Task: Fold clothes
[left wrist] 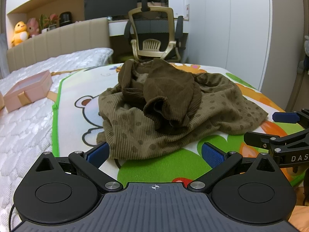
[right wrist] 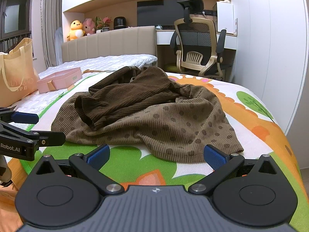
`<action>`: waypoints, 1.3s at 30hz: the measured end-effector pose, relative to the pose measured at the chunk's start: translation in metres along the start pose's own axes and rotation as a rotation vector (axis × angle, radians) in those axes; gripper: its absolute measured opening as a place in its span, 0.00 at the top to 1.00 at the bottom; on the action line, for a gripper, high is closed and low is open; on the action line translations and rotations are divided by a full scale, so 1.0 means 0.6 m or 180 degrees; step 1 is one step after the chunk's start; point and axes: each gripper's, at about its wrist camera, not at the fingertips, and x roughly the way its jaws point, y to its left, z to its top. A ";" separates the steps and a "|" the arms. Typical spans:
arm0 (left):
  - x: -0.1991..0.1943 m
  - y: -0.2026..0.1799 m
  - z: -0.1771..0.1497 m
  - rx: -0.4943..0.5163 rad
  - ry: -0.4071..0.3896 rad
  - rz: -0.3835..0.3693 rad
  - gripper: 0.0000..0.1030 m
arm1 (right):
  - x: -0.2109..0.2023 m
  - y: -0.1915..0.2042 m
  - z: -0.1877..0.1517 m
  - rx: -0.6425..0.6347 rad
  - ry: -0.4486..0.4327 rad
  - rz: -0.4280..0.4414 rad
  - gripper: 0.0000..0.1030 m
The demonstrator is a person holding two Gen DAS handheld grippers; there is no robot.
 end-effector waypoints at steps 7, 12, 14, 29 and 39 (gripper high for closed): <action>0.001 0.002 0.000 -0.0014 0.0024 -0.0002 0.00 | 0.002 0.000 -0.002 0.0006 0.0020 -0.0001 0.00; 0.002 0.002 0.000 -0.0015 0.0035 -0.0004 0.00 | 0.003 0.000 -0.001 0.0008 0.0026 -0.0002 0.00; 0.002 0.002 0.000 -0.0016 0.0040 -0.0005 0.00 | 0.003 -0.001 -0.001 0.0011 0.0031 -0.0002 0.00; 0.005 0.003 -0.001 -0.0027 0.0074 0.0006 0.00 | 0.004 0.000 -0.002 0.0020 0.0048 -0.0001 0.00; 0.007 0.003 -0.003 -0.0039 0.0093 -0.0003 0.00 | 0.004 0.001 -0.002 0.0015 0.0055 0.0003 0.00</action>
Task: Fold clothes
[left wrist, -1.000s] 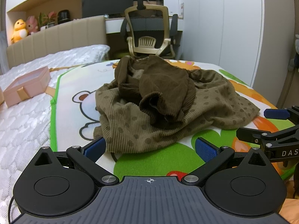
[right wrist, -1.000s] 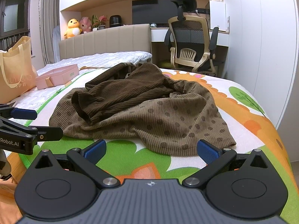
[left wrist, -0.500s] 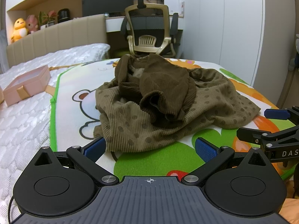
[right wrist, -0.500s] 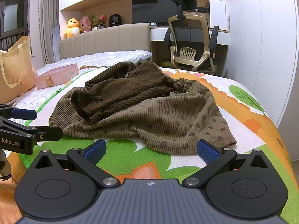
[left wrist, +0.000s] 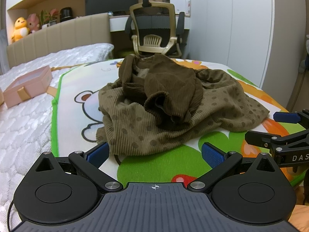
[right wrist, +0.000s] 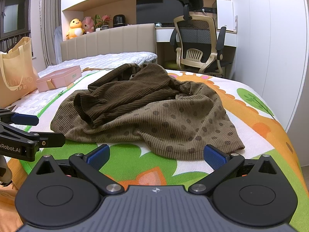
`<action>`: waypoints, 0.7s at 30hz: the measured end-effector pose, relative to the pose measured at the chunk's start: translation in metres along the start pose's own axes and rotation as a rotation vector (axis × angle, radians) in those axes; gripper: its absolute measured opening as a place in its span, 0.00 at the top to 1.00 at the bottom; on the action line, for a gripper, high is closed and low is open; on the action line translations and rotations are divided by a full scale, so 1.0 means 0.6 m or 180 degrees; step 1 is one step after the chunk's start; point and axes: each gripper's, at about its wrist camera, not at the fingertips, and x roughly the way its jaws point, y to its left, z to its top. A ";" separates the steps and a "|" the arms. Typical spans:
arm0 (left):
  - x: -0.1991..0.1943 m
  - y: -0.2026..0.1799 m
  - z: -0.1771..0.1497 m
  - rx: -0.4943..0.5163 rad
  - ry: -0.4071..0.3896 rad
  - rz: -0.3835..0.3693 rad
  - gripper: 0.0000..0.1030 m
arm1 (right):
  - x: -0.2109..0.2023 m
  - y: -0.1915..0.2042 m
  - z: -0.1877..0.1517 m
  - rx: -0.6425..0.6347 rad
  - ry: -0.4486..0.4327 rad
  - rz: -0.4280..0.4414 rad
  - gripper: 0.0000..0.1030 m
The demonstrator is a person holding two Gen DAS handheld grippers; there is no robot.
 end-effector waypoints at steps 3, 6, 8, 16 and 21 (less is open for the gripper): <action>0.002 0.001 0.000 -0.0014 0.0023 -0.0006 0.00 | 0.000 0.001 0.000 -0.0003 0.0005 0.0003 0.00; 0.004 0.003 -0.001 -0.0031 0.0047 -0.0005 0.00 | 0.001 0.001 0.000 -0.0018 0.0012 0.0013 0.00; 0.005 0.003 0.000 -0.0033 0.0056 0.0001 0.00 | 0.003 0.002 0.002 -0.0063 0.0035 0.0039 0.00; 0.020 0.015 0.054 0.0137 -0.0093 -0.0141 0.00 | 0.052 -0.023 0.066 -0.0277 0.0130 0.0150 0.00; 0.057 0.060 0.133 0.0000 -0.0262 -0.0270 0.00 | 0.122 -0.081 0.091 0.0194 0.0453 0.0168 0.00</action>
